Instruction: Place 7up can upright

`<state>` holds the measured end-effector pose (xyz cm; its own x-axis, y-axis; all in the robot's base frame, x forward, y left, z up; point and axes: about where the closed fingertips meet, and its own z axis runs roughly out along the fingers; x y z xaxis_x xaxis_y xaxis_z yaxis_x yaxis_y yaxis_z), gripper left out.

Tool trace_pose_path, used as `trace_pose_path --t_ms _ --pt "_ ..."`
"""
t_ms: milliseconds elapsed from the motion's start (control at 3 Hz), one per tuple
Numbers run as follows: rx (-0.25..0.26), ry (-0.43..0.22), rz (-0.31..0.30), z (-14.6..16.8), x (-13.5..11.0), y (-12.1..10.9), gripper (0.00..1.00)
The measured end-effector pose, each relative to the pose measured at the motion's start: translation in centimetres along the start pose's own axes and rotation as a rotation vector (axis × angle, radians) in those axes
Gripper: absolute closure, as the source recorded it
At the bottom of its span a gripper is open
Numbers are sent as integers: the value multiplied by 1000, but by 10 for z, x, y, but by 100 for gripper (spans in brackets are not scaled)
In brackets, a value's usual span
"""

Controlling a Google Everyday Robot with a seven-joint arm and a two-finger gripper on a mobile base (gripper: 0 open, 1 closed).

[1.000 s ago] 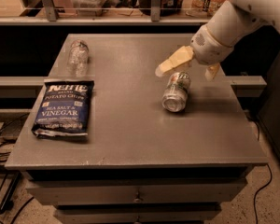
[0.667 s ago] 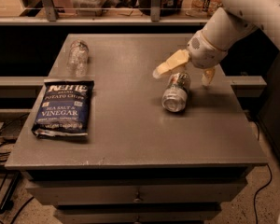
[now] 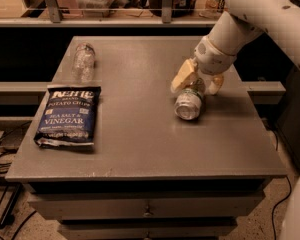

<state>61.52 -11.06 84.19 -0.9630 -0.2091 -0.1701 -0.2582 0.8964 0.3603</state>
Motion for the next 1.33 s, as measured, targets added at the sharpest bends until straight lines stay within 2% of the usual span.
trace_pose_path --t_ms 333,667,1000,1333 --pt "0 0 0 -1 0 0 63" --pt "51 -19 -32 -11 -2 7 86" --pt "50 -96 -121 -33 -4 21 100" --pt "8 -207 -266 -57 -6 34 100"
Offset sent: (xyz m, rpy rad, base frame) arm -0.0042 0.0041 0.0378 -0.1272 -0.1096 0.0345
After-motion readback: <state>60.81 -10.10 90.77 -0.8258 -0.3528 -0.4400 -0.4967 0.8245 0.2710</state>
